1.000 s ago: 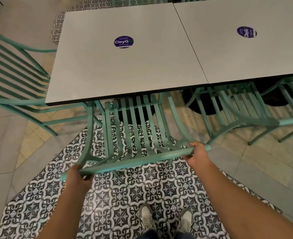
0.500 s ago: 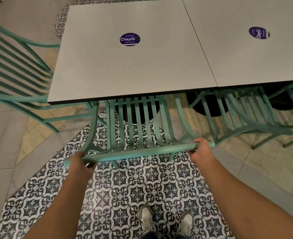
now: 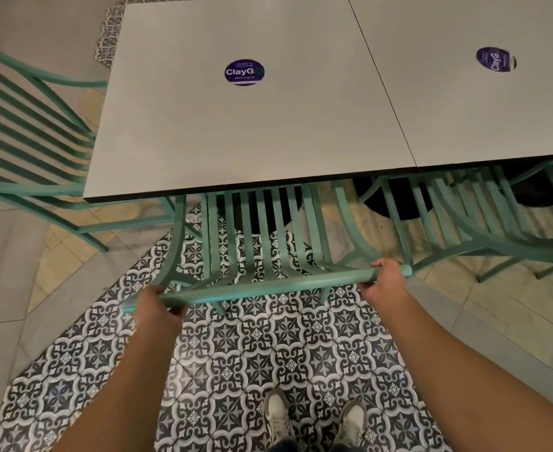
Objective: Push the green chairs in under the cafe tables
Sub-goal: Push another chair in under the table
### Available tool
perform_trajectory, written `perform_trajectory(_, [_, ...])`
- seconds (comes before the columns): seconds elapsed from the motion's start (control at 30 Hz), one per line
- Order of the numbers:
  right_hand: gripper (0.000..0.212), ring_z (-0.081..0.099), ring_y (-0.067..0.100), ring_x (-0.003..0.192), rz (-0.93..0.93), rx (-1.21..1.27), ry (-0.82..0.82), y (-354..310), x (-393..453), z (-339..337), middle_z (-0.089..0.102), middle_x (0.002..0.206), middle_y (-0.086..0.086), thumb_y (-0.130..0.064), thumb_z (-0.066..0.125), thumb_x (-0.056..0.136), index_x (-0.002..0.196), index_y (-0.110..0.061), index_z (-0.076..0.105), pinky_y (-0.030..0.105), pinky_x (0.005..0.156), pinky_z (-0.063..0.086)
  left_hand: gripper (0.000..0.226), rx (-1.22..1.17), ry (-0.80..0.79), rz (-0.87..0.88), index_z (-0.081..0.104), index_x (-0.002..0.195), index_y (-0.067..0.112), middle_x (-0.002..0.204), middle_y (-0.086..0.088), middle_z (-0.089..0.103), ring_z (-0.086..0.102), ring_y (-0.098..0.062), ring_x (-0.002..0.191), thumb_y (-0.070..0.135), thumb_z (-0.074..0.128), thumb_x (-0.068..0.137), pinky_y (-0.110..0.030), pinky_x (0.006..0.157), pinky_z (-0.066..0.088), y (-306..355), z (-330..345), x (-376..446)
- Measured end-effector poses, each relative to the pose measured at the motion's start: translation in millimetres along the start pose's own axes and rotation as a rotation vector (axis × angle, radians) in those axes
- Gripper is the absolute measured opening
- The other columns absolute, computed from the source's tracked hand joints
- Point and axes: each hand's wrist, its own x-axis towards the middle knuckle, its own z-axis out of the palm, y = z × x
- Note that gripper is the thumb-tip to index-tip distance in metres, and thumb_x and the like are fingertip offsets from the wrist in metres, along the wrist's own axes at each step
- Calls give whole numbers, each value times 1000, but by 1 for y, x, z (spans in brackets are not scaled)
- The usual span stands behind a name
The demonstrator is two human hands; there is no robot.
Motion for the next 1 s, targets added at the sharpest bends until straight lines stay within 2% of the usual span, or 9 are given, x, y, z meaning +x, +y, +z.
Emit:
perform_trajectory(0.17, [16,59,31,99,-12,-24,-10,-4,0,-2,52,116,15,-1,52,79,91,-9,45,45,85,56,29,11,-7,-14,52,111,9,112,-9,58,62,-26,92,16,64,86,-40,77,59,-3,-1,0])
perform_trajectory(0.3, [22,60,31,100,-14,-15,-41,-3,0,-4,53,117,14,-3,54,79,100,-7,47,45,82,56,16,27,-17,-28,50,97,10,110,-10,57,61,-27,89,13,62,86,-40,75,58,1,-3,-1])
perform_trajectory(0.47, [22,61,32,99,-10,-17,-66,3,-4,-7,55,115,15,-4,58,78,98,-6,48,45,84,56,23,86,-59,-24,50,108,10,111,-12,56,59,-28,85,13,60,87,-37,63,55,7,-8,-2])
perform_trajectory(0.6, [29,63,32,96,-27,-25,-63,6,-5,-8,57,117,16,-4,61,73,100,-5,50,44,80,57,43,125,-65,-10,47,124,10,117,-14,58,62,-30,94,13,62,84,-38,55,55,11,-11,3])
perform_trajectory(0.67, [29,62,31,97,-26,-29,-67,5,-7,-7,56,117,16,-3,60,73,101,-5,50,44,82,57,44,128,-75,-2,46,125,10,117,-14,58,62,-30,94,13,62,84,-39,56,55,11,-12,3])
perform_trajectory(0.83, [15,60,30,99,-3,-51,-36,5,-9,-6,54,115,16,-6,58,81,92,-7,47,44,89,54,39,114,-93,22,48,122,9,115,-12,59,62,-29,91,15,60,85,-40,63,56,8,-11,0])
perform_trajectory(1.0, [14,61,30,99,2,-43,-34,5,-14,-5,54,115,15,-5,57,82,91,-7,46,44,89,55,36,120,-82,36,48,119,9,113,-13,59,62,-30,90,14,60,85,-42,68,58,8,-10,0])
